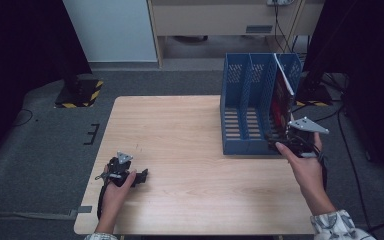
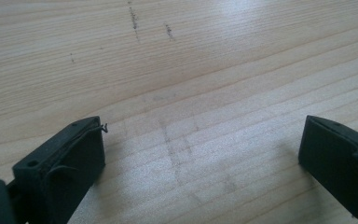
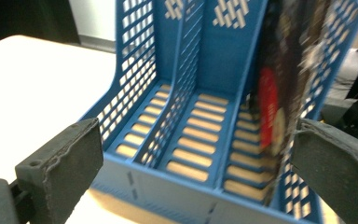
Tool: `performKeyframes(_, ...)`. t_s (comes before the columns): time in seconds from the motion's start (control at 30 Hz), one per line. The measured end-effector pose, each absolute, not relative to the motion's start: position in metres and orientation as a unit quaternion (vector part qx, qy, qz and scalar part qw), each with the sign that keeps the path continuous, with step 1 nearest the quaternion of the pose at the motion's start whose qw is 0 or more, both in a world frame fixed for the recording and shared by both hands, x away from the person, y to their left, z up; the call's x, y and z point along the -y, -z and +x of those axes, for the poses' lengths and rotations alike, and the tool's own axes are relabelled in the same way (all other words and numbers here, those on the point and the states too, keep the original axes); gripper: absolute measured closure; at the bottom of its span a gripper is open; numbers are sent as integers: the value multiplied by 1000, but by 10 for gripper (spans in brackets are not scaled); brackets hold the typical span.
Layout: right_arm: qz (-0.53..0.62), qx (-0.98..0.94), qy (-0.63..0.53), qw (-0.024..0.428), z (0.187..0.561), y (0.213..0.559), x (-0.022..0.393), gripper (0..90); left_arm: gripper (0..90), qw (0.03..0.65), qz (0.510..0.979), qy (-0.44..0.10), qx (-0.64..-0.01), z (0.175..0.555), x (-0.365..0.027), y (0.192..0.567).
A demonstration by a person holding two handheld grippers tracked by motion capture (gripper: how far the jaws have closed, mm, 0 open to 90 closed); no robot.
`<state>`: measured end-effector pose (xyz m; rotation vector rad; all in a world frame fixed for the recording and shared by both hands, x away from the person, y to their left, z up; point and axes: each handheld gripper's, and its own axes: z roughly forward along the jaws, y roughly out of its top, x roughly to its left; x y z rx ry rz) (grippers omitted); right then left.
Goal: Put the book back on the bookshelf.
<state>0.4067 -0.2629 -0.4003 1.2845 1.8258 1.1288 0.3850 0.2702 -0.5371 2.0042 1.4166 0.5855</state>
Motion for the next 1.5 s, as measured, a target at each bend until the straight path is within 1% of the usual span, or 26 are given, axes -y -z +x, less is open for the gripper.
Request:
performKeyframes(0.33, 473, -714, -426, 292, 392, 417, 241, 36, 0, 304, 757, -221, -535, 385, -270, 537)
performKeyframes(0.43, 461, -732, -418, 276, 386, 430, 230, 36, 0, 304, 757, -221, -534, 385, -270, 537)
performKeyframes(0.57, 455, -743, -413, 266, 382, 441, 222, 39, 0, 304, 757, -221, -534, 385, -270, 537)
performKeyframes(0.93, 427, -765, -412, 250, 372, 460, 206, 45, 0, 304, 757, -221, -534, 385, -270, 537)
performKeyframes(1.23, 413, -786, -395, 235, 366, 478, 201, 48, 0, 304, 757, -221, -534, 385, -270, 537)
performKeyframes(1.43, 402, -805, -384, 205, 356, 496, 194, 55, 0, 304, 757, -221, -534, 385, -270, 537)
performKeyframes(1.5, 400, -808, -383, 201, 356, 499, 192, 55, 0, 304, 757, -221, -534, 385, -270, 537)
